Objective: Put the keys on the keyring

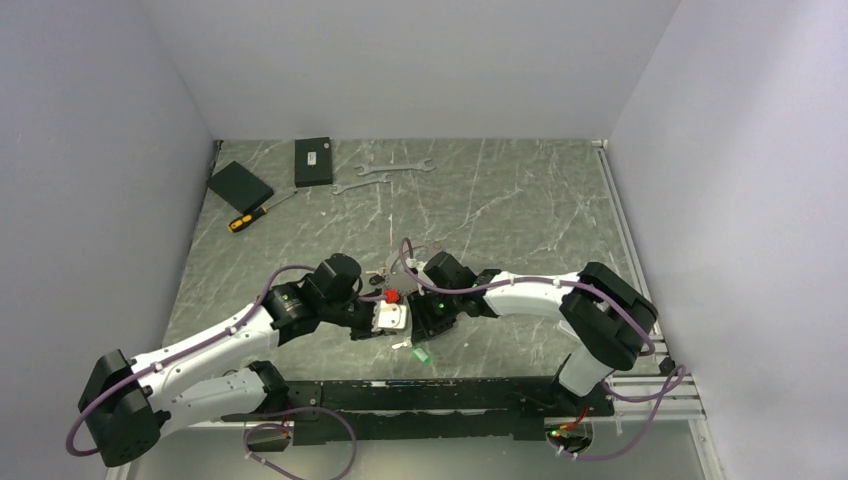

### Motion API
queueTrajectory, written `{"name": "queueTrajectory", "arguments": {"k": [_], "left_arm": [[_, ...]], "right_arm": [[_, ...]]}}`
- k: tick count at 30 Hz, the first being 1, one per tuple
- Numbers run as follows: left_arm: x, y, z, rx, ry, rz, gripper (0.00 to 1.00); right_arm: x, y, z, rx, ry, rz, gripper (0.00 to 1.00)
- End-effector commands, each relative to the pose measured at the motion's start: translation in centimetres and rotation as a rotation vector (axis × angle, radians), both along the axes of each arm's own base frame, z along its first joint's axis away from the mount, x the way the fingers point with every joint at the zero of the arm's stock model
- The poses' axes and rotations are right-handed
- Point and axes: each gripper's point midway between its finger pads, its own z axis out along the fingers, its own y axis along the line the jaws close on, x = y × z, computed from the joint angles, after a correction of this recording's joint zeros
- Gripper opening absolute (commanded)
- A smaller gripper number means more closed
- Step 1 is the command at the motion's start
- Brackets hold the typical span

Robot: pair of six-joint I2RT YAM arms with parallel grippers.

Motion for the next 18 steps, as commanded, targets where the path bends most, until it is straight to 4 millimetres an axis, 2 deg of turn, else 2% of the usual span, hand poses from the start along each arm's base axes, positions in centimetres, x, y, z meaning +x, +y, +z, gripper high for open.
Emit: {"name": "queueTrajectory", "arguments": {"k": [1, 18], "left_arm": [[0.0, -0.1, 0.5, -0.007, -0.021, -0.008, 0.36], [0.2, 0.0, 0.0, 0.009, -0.016, 0.001, 0.36]], "right_arm": [[0.0, 0.1, 0.3, -0.014, 0.000, 0.007, 0.35], [-1.1, 0.1, 0.1, 0.006, 0.036, 0.044, 0.28]]}}
